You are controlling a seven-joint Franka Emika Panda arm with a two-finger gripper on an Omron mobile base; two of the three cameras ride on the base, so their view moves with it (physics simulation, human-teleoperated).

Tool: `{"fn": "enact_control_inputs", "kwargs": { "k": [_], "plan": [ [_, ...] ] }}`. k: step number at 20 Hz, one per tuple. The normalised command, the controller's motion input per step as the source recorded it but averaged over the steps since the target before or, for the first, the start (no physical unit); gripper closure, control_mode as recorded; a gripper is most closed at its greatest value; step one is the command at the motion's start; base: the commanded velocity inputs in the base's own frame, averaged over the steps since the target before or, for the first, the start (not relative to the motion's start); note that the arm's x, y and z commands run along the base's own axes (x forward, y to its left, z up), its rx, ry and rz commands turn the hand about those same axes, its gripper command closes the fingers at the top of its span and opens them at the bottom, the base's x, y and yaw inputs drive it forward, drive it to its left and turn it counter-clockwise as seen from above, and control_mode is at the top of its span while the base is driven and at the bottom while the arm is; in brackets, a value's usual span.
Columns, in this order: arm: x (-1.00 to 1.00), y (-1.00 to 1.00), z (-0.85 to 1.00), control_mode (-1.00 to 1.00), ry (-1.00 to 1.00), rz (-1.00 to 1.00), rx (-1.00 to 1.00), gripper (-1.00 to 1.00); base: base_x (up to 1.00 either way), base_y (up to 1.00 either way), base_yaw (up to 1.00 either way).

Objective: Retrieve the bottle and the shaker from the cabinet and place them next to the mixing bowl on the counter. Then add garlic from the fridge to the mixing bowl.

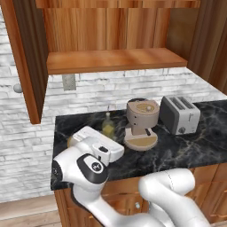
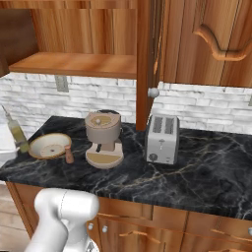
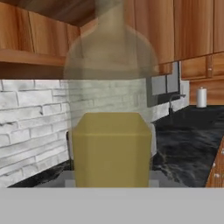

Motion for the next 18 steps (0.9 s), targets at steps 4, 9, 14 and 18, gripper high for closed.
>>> {"fn": "enact_control_inputs", "kwargs": {
  "k": [4,9,14,18],
  "plan": [
    [0.16,0.39,-0.41,-1.00,0.02,0.00,0.00,1.00,0.00,0.00,0.00],
    [0.15,0.41,-0.42,-1.00,0.06,0.00,0.00,1.00,0.00,0.00,0.00],
    [0.22,0.23,-0.43,-1.00,0.12,0.00,0.00,1.00,0.00,0.00,0.00],
    [0.29,0.24,-0.56,-1.00,0.09,0.02,0.00,1.00,0.00,0.00,0.00]
  ]
}}
